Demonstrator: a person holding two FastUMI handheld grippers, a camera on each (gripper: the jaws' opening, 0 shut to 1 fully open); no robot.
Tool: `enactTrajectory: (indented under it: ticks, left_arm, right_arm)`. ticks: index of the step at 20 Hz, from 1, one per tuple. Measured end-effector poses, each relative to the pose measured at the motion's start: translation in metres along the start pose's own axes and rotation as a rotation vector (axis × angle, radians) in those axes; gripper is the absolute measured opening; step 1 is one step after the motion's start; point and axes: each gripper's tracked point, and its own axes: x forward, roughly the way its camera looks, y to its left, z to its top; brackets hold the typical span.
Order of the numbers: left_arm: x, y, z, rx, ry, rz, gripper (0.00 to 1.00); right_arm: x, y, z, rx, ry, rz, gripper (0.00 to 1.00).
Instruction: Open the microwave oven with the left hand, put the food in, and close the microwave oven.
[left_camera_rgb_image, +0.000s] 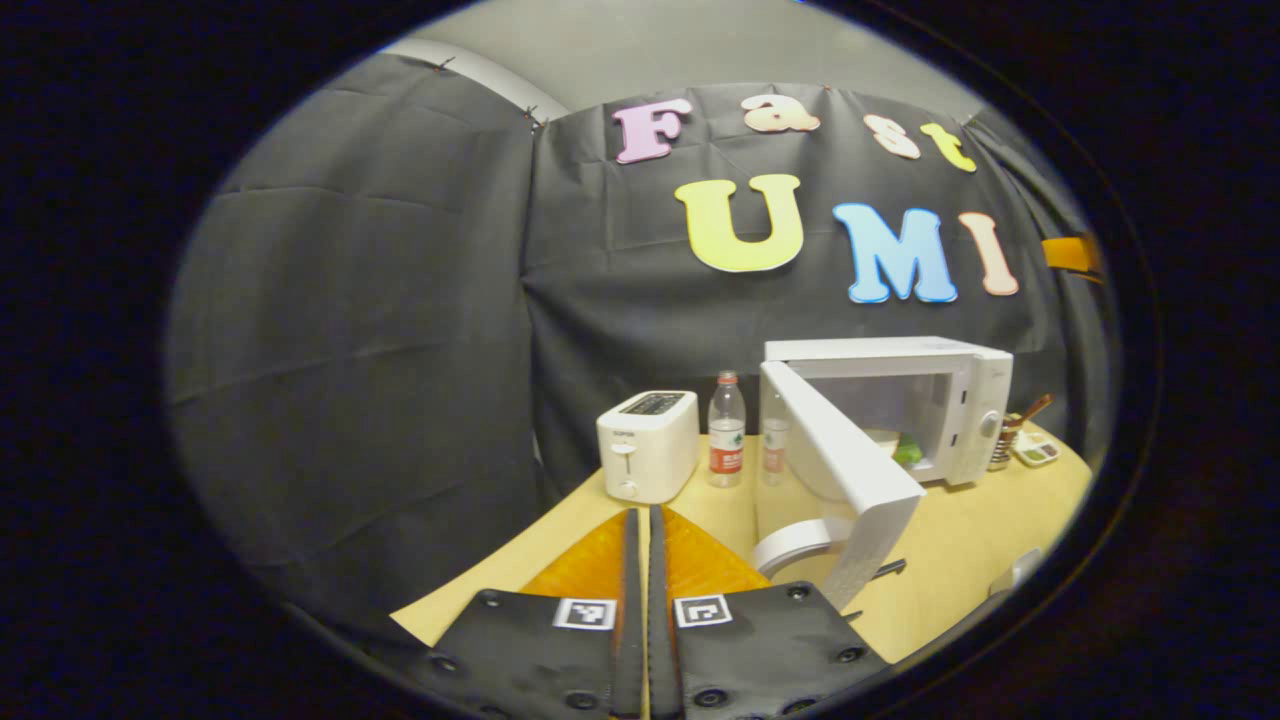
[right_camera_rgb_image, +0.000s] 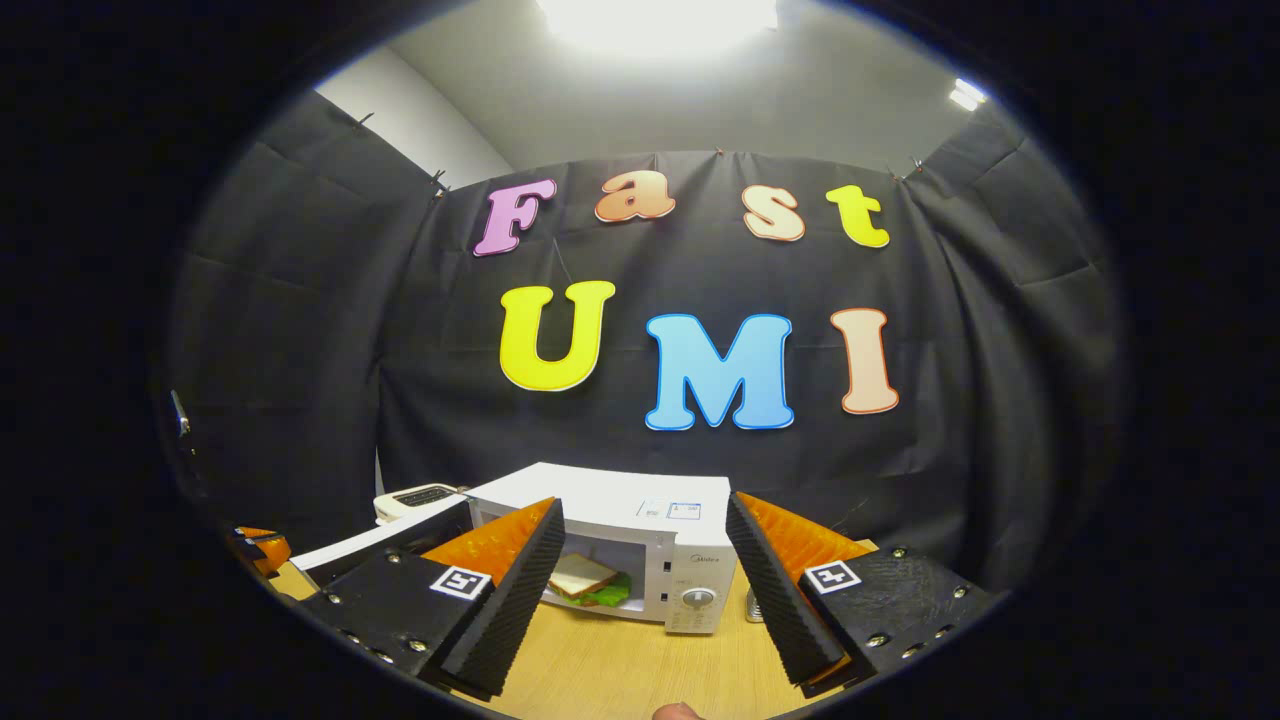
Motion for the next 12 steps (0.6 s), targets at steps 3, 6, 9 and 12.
enactTrajectory:
  ticks: [3,6,9,12]
  left_arm:
    - [0.002,-0.022,-0.014,-0.023,0.035,-0.056,0.07]
    - [-0.005,-0.027,-0.010,-0.013,0.021,-0.058,0.06]
    - [-0.001,-0.038,-0.013,-0.026,0.028,-0.091,0.07]
    - [0.001,-0.055,-0.013,-0.009,0.037,-0.138,0.07]
  right_arm:
    - [-0.005,-0.003,0.002,-0.003,0.002,0.002,0.98]
    - [-0.004,-0.005,0.005,0.003,0.004,0.006,0.98]
    - [-0.005,-0.006,0.006,-0.001,0.004,0.004,0.98]
    - [-0.006,-0.008,0.005,0.001,0.006,-0.003,0.98]
